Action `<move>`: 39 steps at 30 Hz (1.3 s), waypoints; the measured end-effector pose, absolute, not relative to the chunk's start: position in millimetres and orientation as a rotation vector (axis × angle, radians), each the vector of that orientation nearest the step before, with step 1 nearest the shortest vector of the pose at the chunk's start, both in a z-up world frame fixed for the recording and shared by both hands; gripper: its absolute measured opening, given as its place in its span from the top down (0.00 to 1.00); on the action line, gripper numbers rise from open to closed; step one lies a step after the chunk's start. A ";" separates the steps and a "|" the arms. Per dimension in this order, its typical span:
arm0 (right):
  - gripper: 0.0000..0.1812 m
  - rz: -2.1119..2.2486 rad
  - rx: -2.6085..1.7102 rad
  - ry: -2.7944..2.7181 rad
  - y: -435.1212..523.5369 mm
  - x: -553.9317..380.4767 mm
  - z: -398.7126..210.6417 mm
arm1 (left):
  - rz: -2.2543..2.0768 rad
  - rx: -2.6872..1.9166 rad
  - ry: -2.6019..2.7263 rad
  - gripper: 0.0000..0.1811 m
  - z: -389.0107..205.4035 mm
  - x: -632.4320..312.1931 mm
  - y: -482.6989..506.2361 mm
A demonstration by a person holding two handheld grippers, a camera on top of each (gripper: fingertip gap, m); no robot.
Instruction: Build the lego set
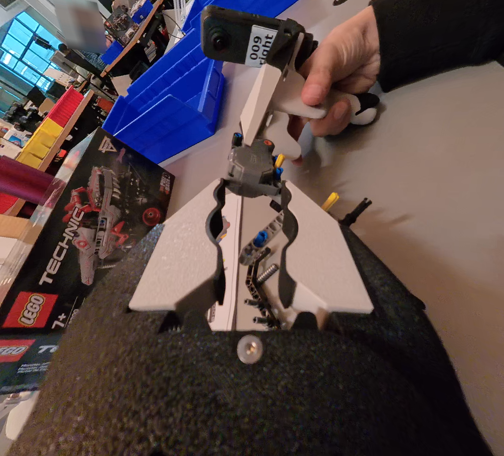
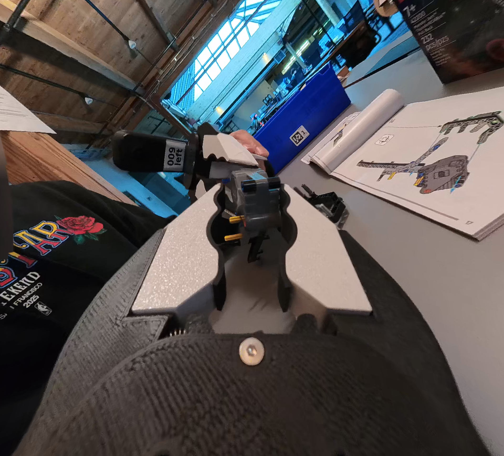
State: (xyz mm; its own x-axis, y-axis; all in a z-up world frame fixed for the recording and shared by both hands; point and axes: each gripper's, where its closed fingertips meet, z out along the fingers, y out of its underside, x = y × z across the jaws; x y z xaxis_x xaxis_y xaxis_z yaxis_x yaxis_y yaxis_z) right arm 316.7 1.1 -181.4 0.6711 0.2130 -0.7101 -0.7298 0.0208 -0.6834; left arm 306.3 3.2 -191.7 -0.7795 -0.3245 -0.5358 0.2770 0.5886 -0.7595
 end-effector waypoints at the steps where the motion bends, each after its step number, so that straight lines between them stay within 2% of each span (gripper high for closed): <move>1: 0.80 0.762 -1.351 0.487 0.2 319.7 -180.5 | -1.188 -0.051 2.157 0.79 -190.8 307.4 4.6; 10: 0.69 0.732 -1.315 0.479 -2.6 322.3 -175.5 | -1.236 -0.084 2.091 0.79 -178.1 308.8 3.9; 14: 0.71 0.750 -1.319 0.443 -0.3 315.6 -173.5 | -1.245 -0.079 2.052 0.79 -172.9 309.2 2.6; 21: 0.79 0.745 -1.296 0.446 2.4 315.6 -171.7 | -1.257 -0.061 2.039 0.79 -172.8 307.8 -0.1; 39: 0.81 0.690 -1.309 0.416 -1.2 319.4 -169.0 | -1.220 -0.073 2.006 0.79 -173.6 312.5 -0.9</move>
State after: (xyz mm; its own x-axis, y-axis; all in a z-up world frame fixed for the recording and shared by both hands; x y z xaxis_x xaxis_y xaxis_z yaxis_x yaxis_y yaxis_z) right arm 319.4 -1.2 -169.0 0.7347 0.2262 -0.6396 -0.6712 0.1047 -0.7339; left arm 312.5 -0.9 -173.6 -0.7003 -0.4150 -0.5809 0.3248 0.5394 -0.7769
